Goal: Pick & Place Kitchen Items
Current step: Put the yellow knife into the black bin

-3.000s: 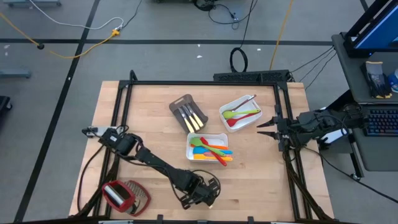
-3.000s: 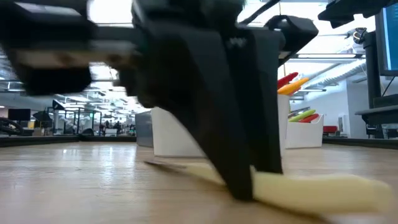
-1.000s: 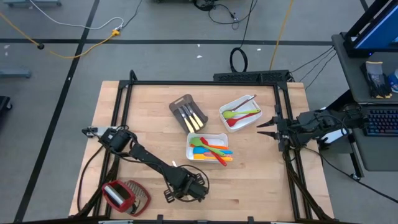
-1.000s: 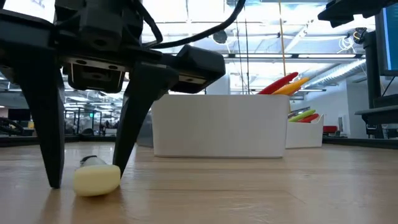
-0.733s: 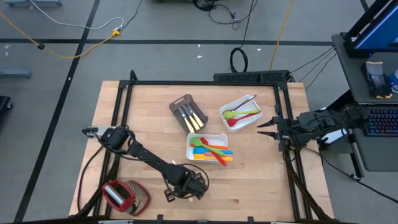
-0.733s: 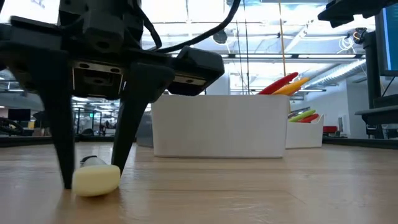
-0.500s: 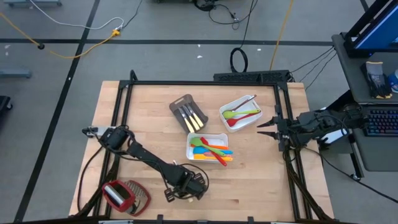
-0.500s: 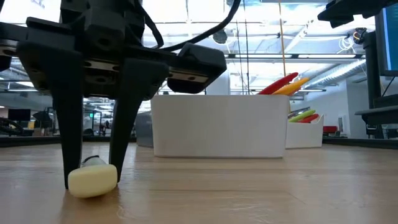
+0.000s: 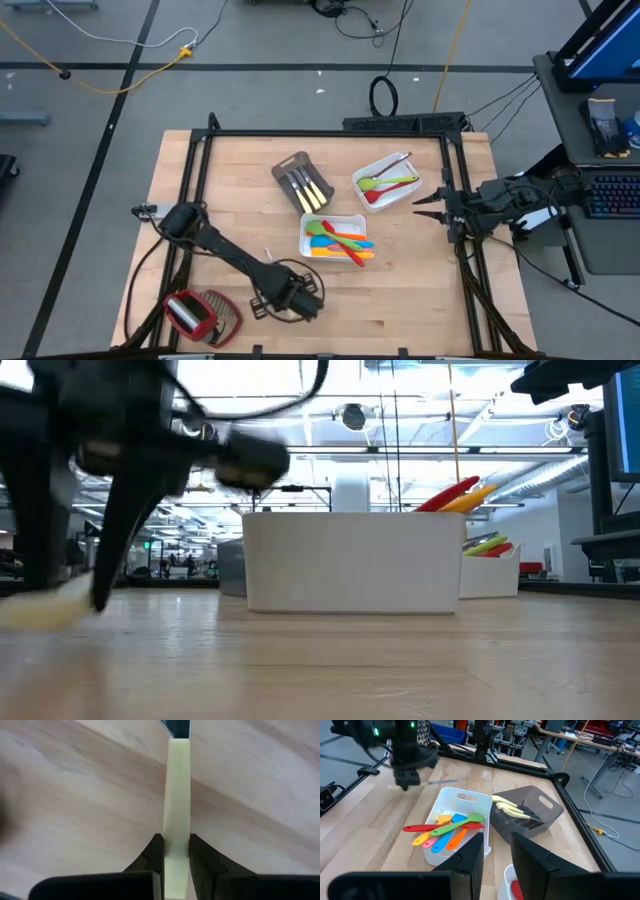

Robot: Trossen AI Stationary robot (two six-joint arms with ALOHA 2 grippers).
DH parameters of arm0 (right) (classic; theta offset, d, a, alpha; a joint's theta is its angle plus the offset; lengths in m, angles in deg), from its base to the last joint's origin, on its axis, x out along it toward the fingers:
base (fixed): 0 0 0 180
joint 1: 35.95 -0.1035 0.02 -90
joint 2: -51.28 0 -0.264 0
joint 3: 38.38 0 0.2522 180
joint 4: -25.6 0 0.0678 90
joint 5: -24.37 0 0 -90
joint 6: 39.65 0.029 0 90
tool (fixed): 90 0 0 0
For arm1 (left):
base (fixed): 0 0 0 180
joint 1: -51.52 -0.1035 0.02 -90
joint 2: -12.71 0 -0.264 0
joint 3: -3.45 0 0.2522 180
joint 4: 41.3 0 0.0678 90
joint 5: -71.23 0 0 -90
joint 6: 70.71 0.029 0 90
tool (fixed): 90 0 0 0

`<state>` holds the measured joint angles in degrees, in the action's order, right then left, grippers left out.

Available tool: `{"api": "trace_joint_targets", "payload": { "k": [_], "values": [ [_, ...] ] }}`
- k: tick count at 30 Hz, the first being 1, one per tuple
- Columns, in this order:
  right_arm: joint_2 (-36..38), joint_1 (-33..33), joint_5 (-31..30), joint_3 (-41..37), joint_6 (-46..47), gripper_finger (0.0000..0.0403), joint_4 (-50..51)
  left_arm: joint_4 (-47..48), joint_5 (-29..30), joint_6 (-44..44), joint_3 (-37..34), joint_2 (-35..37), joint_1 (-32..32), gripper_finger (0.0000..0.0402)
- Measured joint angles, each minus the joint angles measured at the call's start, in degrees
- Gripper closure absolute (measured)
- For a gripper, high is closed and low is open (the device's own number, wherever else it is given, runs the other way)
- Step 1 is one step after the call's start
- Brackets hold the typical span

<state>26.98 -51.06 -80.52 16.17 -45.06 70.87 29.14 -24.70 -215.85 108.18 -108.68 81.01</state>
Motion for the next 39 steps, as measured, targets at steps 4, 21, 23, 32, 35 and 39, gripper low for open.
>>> {"api": "trace_joint_targets", "payload": {
  "k": [4,21,23,32,35,39],
  "values": [
    [0.0,0.0,0.0,0.0,0.0,0.0314,0.0,1.0,0.6,0.1,0.3,2.6,0.1,0.0355],
    [0.0,0.0,0.0,0.0,0.0,0.0314,0.0,7.2,21.4,5.8,0.5,22.0,-1.0,0.0355],
    [0.0,0.0,0.0,0.0,0.0,0.0314,0.0,6.5,21.4,8.5,0.5,23.9,-2.6,0.0355],
    [0.0,0.0,0.0,0.0,-0.3,0.0314,0.0,0.0,17.9,26.8,0.5,26.5,-16.1,0.0354],
    [0.0,0.0,0.0,0.0,-0.2,0.0314,0.0,-1.5,13.9,33.6,0.5,26.5,-22.3,0.0354],
    [0.0,0.0,0.0,0.0,0.1,0.0314,0.0,-1.4,7.4,39.6,0.5,26.2,-29.7,0.0354]
  ]
}}
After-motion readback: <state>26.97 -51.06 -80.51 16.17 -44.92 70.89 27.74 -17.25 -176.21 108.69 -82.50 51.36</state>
